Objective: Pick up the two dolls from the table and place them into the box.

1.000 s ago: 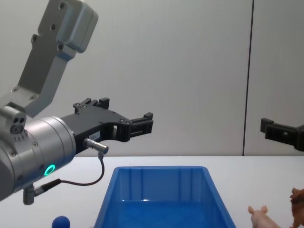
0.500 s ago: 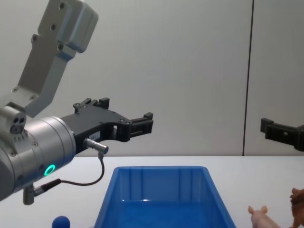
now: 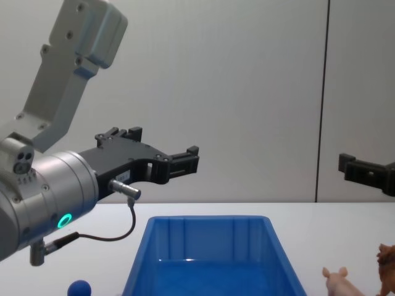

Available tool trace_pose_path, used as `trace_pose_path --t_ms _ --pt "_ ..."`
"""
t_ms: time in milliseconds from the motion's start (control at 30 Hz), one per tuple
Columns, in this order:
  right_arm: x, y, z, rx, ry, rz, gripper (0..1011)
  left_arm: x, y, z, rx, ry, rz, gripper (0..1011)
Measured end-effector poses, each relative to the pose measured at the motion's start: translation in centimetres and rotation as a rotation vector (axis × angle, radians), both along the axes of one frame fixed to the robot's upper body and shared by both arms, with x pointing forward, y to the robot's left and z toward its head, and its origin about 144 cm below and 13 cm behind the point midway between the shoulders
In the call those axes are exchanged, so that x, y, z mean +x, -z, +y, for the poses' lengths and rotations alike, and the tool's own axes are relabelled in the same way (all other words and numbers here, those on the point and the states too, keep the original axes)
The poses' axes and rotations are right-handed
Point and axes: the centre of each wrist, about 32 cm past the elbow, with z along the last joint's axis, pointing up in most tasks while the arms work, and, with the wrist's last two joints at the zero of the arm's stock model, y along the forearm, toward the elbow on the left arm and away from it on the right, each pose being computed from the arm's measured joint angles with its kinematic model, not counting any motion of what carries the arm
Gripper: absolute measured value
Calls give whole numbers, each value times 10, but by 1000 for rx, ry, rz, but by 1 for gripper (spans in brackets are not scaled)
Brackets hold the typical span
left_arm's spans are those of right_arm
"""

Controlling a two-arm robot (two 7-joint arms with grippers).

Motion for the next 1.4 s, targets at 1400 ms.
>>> trace_pose_path --t_ms 1400 --pt "-20 -6 18 -98 235 236 1001 0 0 0 0 0 0 1002"
